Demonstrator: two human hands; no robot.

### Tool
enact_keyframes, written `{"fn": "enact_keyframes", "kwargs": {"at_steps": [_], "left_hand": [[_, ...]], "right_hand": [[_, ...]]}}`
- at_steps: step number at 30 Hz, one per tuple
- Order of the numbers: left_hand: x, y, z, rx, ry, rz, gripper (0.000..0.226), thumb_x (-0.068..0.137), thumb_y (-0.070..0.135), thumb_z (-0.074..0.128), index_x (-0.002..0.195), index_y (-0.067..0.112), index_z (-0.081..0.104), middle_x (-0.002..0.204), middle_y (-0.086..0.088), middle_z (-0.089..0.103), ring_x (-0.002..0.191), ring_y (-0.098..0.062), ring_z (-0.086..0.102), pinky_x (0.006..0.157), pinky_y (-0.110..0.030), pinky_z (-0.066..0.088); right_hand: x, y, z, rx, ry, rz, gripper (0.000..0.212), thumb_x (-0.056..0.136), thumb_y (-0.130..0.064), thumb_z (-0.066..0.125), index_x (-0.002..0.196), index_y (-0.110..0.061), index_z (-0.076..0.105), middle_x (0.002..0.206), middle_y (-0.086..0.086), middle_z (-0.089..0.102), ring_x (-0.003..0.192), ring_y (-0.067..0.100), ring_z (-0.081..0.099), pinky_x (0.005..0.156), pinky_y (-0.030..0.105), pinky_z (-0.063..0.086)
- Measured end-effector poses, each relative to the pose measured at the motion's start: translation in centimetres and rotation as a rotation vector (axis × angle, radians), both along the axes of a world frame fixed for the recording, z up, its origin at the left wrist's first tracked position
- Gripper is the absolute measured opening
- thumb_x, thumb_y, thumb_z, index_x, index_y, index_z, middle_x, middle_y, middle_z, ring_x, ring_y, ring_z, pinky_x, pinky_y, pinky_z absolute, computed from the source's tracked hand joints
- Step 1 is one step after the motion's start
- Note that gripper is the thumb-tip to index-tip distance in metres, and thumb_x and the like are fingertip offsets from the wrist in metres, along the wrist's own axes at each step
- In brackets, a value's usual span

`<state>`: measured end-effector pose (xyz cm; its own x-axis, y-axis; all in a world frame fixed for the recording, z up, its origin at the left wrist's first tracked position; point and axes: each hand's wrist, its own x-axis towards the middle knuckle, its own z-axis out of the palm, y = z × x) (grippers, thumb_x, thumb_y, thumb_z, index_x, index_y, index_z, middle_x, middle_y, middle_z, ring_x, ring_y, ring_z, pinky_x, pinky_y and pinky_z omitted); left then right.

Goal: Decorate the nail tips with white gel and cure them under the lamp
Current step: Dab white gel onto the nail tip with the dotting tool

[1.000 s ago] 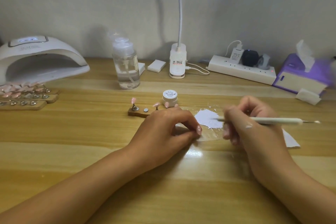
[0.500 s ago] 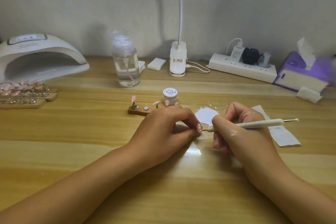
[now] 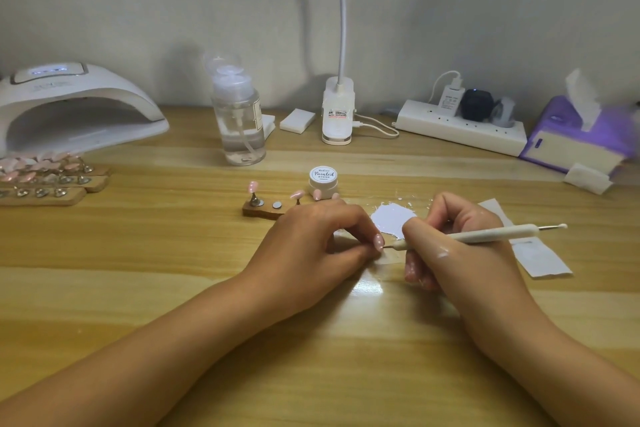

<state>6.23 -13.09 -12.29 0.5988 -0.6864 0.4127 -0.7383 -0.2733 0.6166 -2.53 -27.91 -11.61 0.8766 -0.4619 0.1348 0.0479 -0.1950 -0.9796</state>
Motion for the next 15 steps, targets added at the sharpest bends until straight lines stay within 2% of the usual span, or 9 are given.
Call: {"fn": "enact_keyframes", "kwargs": {"at_steps": [2, 6, 8, 10, 12, 15], "left_hand": [[0.0, 0.03, -0.04, 0.002, -0.002, 0.003, 0.007, 0.085, 0.021, 0.075, 0.083, 0.028, 0.073, 0.067, 0.033, 0.057, 0.065, 0.02, 0.049, 0.094, -0.035, 0.031], [0.0, 0.05, -0.09, -0.002, -0.002, 0.0, 0.005, 0.084, 0.021, 0.075, 0.084, 0.025, 0.074, 0.068, 0.03, 0.057, 0.065, 0.02, 0.049, 0.091, -0.027, 0.031], [0.05, 0.06, -0.13, 0.0, -0.013, -0.002, 0.006, 0.084, 0.02, 0.076, 0.083, 0.025, 0.073, 0.067, 0.03, 0.057, 0.065, 0.019, 0.05, 0.088, -0.02, 0.031], [0.1, 0.1, -0.15, 0.003, -0.019, -0.011, 0.008, 0.084, 0.017, 0.076, 0.084, 0.024, 0.073, 0.067, 0.029, 0.057, 0.064, 0.018, 0.049, 0.078, -0.011, 0.032], [0.11, 0.13, -0.11, 0.006, -0.016, -0.022, 0.008, 0.083, 0.016, 0.076, 0.084, 0.024, 0.074, 0.069, 0.025, 0.059, 0.063, 0.017, 0.05, 0.066, -0.008, 0.03], [0.13, 0.18, -0.08, 0.008, -0.007, -0.024, 0.008, 0.084, 0.017, 0.076, 0.084, 0.025, 0.073, 0.072, 0.023, 0.061, 0.063, 0.016, 0.05, 0.064, -0.007, 0.029]], "right_hand": [[-0.02, 0.06, 0.07, -0.007, 0.019, -0.001, 0.02, 0.071, -0.017, 0.061, 0.057, -0.019, 0.048, 0.044, 0.01, 0.058, 0.038, 0.012, 0.047, 0.039, 0.025, 0.036], [0.04, -0.1, -0.06, 0.001, -0.006, -0.022, 0.032, 0.079, -0.002, 0.061, 0.056, -0.017, 0.045, 0.042, 0.011, 0.056, 0.036, 0.012, 0.045, 0.039, 0.018, 0.036], [0.02, -0.06, -0.07, -0.005, 0.004, -0.019, 0.027, 0.076, -0.008, 0.063, 0.058, -0.014, 0.043, 0.043, 0.011, 0.057, 0.037, 0.013, 0.045, 0.039, 0.019, 0.036], [0.02, -0.01, -0.1, -0.012, 0.029, -0.013, 0.019, 0.067, -0.019, 0.06, 0.059, -0.014, 0.043, 0.043, 0.01, 0.057, 0.038, 0.015, 0.045, 0.039, 0.023, 0.037], [0.07, 0.05, -0.06, -0.01, 0.043, -0.02, 0.014, 0.063, -0.021, 0.057, 0.057, -0.017, 0.045, 0.043, 0.01, 0.057, 0.038, 0.016, 0.045, 0.039, 0.026, 0.036], [0.06, 0.1, 0.02, -0.003, 0.03, -0.031, 0.014, 0.063, -0.02, 0.057, 0.056, -0.019, 0.046, 0.042, 0.01, 0.056, 0.037, 0.013, 0.044, 0.038, 0.022, 0.035]]}}
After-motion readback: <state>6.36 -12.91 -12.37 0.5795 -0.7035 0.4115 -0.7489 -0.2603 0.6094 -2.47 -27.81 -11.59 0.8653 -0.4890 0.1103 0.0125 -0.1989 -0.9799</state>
